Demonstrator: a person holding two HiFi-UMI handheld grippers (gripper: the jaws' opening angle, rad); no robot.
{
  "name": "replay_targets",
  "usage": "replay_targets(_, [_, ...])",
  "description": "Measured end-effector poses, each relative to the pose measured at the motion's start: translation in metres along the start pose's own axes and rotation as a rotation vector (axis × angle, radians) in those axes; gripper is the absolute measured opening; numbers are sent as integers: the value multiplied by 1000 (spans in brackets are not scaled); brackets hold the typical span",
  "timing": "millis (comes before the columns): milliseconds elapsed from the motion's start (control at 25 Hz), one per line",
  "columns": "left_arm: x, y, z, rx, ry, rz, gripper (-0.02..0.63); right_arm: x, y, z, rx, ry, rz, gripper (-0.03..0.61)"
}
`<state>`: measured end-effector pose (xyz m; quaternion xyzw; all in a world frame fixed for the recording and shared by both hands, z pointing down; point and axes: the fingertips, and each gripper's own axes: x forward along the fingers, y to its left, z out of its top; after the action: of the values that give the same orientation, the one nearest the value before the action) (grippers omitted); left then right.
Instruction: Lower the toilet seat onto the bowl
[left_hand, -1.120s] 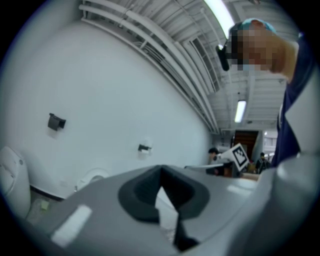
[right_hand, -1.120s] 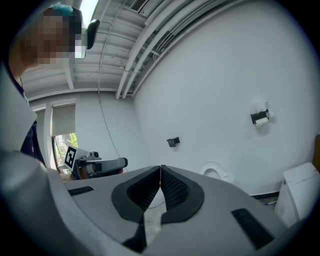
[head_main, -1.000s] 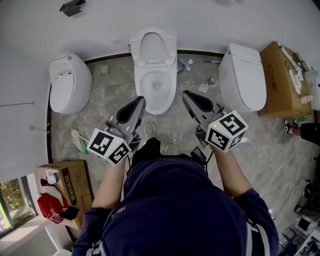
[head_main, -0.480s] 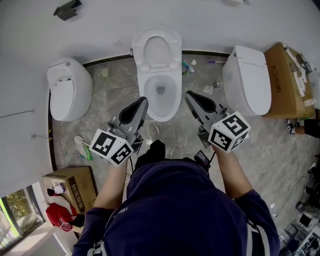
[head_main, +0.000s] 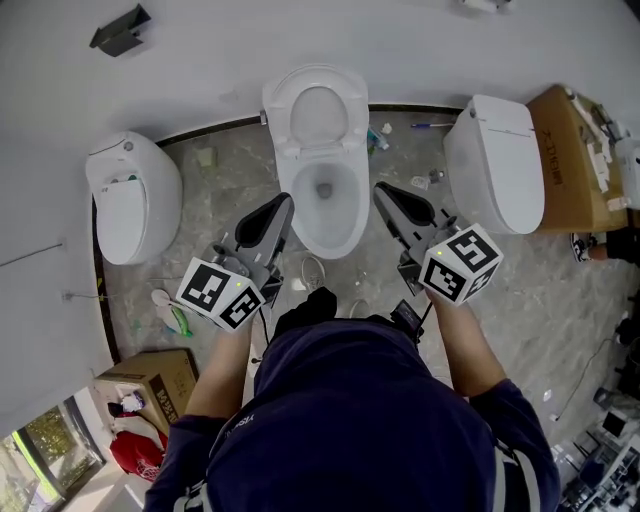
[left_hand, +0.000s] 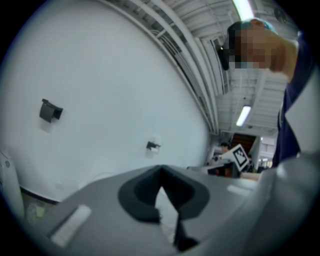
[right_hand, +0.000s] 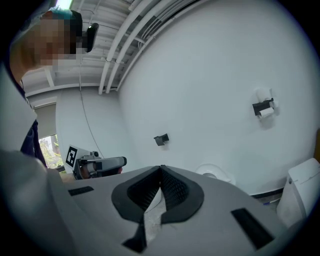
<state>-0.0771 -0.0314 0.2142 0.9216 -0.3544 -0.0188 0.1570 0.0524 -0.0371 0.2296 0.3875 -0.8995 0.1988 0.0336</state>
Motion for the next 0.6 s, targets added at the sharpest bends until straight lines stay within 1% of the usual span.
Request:
replay_targets(320, [6, 59, 10, -21, 5, -15, -3, 50, -14, 16, -28, -11, -21, -2])
replay_targets(600, [10, 104, 13, -38, 25, -24, -3, 96, -26, 25, -48, 5, -40, -2])
